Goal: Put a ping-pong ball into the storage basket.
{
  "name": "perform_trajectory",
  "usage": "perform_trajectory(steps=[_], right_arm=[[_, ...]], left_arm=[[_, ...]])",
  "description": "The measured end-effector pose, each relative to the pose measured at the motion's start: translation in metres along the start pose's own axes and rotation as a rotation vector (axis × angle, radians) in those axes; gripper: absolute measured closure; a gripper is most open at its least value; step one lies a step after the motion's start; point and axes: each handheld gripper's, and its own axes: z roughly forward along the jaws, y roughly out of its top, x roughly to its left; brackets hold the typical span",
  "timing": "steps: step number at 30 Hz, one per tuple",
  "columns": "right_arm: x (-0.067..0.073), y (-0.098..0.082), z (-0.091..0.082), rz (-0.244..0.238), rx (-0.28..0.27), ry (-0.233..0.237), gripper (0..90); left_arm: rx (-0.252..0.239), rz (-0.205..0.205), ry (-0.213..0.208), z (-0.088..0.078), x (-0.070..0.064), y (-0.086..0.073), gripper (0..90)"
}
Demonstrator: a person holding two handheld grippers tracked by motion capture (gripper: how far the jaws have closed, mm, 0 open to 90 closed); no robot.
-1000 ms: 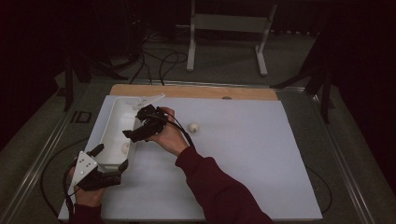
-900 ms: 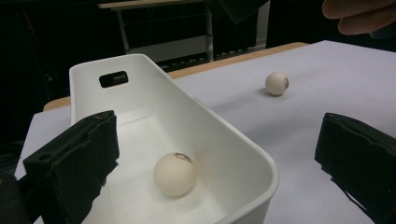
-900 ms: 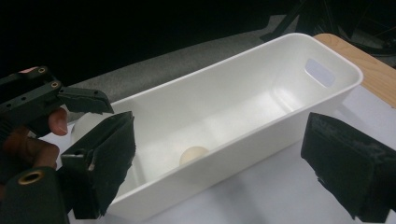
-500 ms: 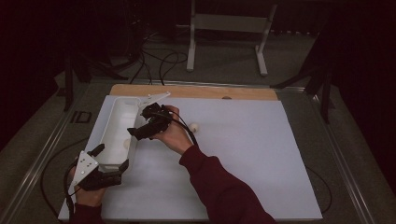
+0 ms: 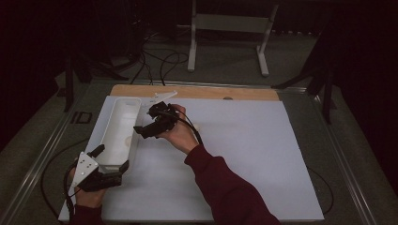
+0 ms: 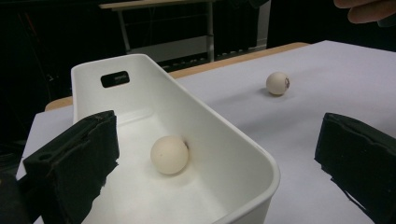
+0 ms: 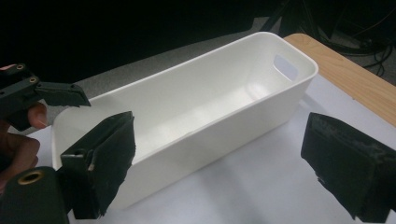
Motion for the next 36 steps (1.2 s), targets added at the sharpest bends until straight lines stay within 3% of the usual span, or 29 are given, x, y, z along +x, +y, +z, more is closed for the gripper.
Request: perform_trajectory(steps=[36], right_arm=[[-0.020,-0.012,-0.019,0.026,0.001,-0.060,9.5]], left_arm=[[0.001,0.001,0.001,0.000,0.000,0.000,0.6]])
